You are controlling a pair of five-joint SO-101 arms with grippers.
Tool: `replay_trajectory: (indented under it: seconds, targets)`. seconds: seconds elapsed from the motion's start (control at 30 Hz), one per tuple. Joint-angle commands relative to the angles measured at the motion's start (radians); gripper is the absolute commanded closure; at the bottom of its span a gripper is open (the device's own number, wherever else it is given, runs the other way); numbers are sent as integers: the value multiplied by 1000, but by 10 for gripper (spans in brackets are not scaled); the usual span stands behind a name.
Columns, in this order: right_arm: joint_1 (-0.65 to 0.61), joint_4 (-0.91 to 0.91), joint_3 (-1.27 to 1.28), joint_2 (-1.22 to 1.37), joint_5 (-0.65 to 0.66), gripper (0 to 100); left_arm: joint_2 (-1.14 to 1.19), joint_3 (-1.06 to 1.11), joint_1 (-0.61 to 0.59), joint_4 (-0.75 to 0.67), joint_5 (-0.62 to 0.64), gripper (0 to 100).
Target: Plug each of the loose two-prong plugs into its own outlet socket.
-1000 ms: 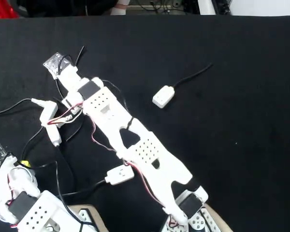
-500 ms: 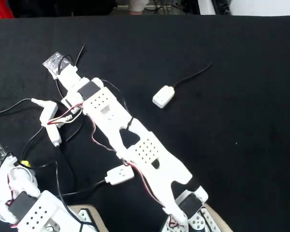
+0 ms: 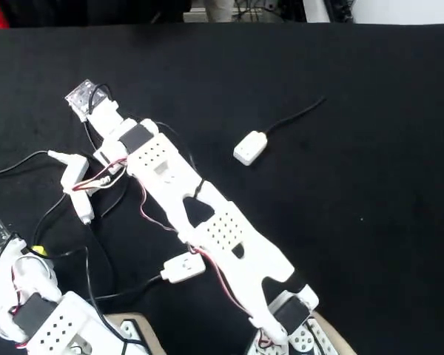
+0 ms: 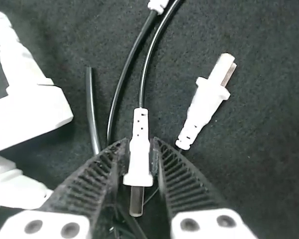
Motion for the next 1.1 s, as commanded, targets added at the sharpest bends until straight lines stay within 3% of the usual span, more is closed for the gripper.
replay_trajectory:
  seconds: [0.0,0.27,0.63,0.9,1.07]
  targets:
    - [-5,-8,-44,-12,-8,958,2,19,13,6,-12,761]
    - [40,64,-76,-30,-6,987,-2,19,15,28,-44,762]
    - [25,381,-432,-99,81,986,-2,19,51,29,-46,765]
    - [104,582,-392,-392,189,986,-2,19,53,29,-46,765]
    - [146,583,-87,-627,192,986,-2,19,51,29,-46,765]
